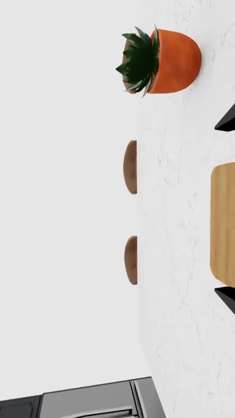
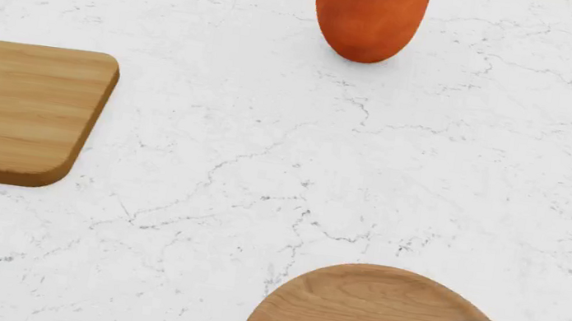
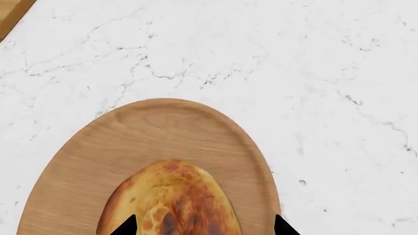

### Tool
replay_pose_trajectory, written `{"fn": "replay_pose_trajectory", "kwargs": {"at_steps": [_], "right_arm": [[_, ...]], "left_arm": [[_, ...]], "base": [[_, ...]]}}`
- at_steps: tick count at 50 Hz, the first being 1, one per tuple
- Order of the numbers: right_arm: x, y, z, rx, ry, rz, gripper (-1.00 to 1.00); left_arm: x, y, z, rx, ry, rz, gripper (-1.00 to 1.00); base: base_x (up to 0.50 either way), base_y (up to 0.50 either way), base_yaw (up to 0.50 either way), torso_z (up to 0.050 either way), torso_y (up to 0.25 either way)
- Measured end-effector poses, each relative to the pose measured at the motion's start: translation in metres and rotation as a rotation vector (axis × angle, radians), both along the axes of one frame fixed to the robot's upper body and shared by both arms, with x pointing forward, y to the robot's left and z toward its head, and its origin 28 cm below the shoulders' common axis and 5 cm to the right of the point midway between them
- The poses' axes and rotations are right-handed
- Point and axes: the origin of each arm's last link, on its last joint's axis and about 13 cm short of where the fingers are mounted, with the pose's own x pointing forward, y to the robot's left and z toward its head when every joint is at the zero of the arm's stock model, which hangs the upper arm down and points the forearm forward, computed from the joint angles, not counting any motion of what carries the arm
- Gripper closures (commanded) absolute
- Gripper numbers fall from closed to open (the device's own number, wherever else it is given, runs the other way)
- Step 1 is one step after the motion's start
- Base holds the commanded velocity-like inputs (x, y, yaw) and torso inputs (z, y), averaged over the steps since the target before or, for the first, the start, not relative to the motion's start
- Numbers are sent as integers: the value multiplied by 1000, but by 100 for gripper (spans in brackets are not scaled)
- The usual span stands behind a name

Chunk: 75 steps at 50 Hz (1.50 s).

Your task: Place all breads on the cutting board.

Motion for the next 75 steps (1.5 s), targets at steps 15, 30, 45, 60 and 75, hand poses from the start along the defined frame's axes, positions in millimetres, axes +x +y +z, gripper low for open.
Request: {"fn": "replay_pose_trajectory", "kwargs": {"at_steps": [15, 30, 45, 60, 75], "right_arm": [[3, -4, -16, 15, 53, 7, -100], [5, -4, -26, 14, 85, 23, -100], [10, -3, -39, 31, 114, 27, -100], [14, -2, -53, 55, 136, 35, 100], [15, -3, -51, 68, 110, 28, 100]], "left_arm": [[1, 0, -4, -2, 9, 2, -100], [2, -1, -5, 0, 15, 1, -100], [2, -1, -6, 1, 17, 1, -100], [2, -1, -6, 0, 19, 2, -100], [3, -1, -7, 0, 19, 3, -100]], "base": [[0, 0, 0, 0, 0], [0, 0, 0, 0, 0], [0, 0, 0, 0, 0], [0, 0, 0, 0, 0], [0, 0, 0, 0, 0]]}}
